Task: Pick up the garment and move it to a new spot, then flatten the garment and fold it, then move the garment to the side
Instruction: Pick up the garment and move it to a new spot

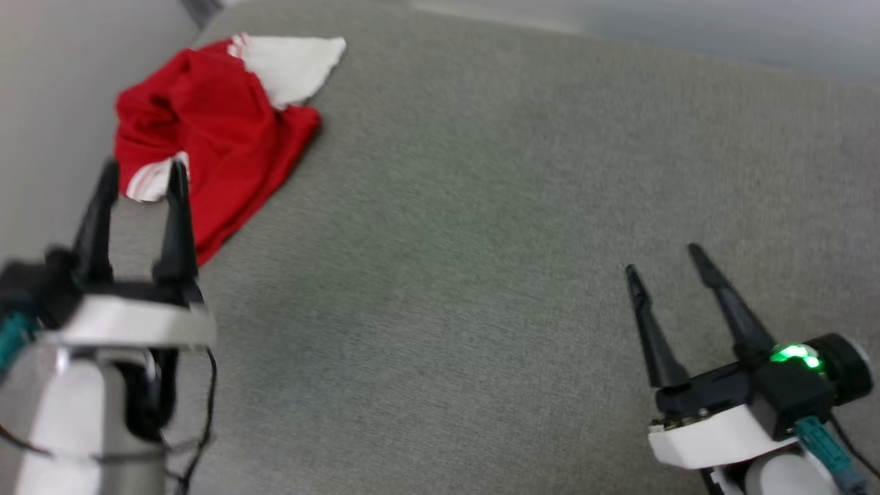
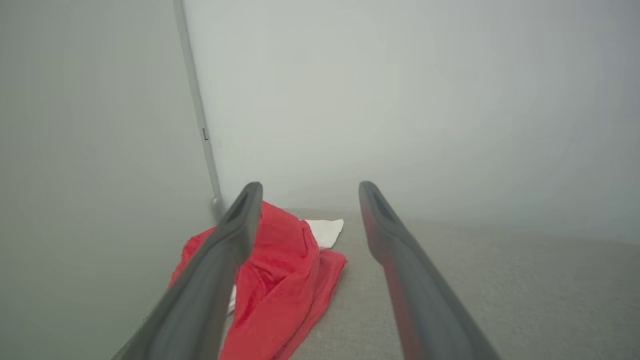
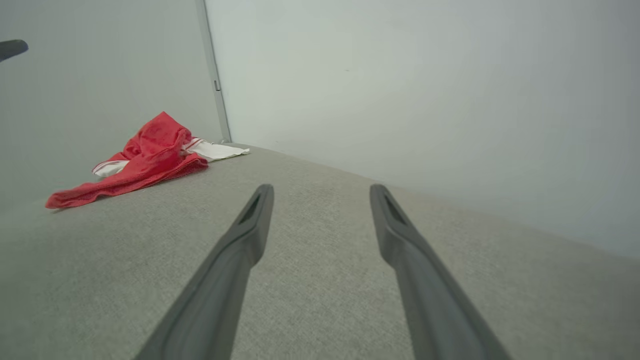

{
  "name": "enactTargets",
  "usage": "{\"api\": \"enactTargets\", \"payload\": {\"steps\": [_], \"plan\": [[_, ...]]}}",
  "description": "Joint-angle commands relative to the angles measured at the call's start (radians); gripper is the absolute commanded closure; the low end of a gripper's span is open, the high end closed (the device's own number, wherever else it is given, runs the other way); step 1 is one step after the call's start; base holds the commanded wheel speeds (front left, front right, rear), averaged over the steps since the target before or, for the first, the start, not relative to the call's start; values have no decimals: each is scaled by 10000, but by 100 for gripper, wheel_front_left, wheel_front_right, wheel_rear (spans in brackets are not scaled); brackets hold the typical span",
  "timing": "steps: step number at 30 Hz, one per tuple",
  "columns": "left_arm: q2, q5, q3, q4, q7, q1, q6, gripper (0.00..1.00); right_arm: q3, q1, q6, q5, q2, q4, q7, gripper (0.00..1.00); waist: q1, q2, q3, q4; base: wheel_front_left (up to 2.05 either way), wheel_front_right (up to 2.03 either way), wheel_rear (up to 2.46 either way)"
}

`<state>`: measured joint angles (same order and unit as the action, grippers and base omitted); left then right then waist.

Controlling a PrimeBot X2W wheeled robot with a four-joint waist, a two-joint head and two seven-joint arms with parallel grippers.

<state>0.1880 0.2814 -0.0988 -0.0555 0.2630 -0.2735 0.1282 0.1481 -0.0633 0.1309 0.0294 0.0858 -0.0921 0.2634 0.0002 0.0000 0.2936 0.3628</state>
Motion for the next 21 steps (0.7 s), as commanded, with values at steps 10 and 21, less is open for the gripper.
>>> {"api": "enactTargets", "payload": {"steps": [10,21], "plan": [[3513,3616,2482,-3466,-2103,-4424,10,0,-238,-607,-3,355,620,-753,21,0,-2,0,2613,-931,0,0,0],[5120,6929,3679,-6193,-6349,-6876,12,0,199,-811,-5,592,916,-1029,12,0,-2,0,3908,-1617,0,0,0]]}}
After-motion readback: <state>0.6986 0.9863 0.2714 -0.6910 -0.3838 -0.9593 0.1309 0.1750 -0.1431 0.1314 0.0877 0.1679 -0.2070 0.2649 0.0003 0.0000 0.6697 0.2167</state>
